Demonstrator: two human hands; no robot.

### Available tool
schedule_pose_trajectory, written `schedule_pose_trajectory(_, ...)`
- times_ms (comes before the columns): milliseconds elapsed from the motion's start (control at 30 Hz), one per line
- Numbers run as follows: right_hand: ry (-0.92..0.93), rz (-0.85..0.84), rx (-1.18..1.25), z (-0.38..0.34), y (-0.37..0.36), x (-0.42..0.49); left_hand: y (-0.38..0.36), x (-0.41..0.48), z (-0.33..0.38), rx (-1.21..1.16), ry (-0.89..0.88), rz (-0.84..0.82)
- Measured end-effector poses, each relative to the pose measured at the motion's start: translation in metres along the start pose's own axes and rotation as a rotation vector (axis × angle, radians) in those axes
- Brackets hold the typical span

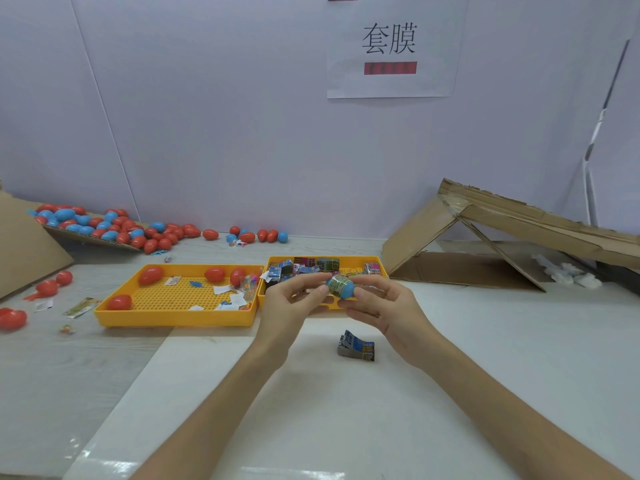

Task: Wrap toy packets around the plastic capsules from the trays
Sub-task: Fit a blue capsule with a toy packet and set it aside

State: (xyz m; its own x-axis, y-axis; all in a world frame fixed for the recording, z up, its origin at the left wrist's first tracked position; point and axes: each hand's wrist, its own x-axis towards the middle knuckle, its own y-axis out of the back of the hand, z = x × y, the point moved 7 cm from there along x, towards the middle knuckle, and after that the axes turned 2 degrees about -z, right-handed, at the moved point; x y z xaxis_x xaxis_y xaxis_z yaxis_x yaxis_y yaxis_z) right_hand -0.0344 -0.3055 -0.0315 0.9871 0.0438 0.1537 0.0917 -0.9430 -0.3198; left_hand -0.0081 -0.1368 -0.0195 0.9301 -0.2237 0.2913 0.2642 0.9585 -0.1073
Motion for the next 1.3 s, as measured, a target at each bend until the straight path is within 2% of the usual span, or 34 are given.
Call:
schedule_pose_trajectory(233, -0.049, -0.047, 0.018, 0.004, -0.004, 0.0, -0.001, 0.001, -0.001, 0.007, 0.004, -0.009)
schedule_pose_trajectory(600, -0.064, -0.017, 0.054, 0.003, -0.002, 0.001, -0.007, 0.0, 0.001, 0.02, -0.016, -0.077)
schedule_pose_trajectory(833, -0.098, -0.073, 0.042, 0.004, -0.008, -0.001, -0.01, -0.001, 0.004, 0.084, -0.056, -0.13)
schedule_pose_trajectory(1300, -0.072, -0.076, 0.018, 0.005, -0.003, -0.002, -0.012, -0.003, 0.005, 0.192, -0.129, -0.152)
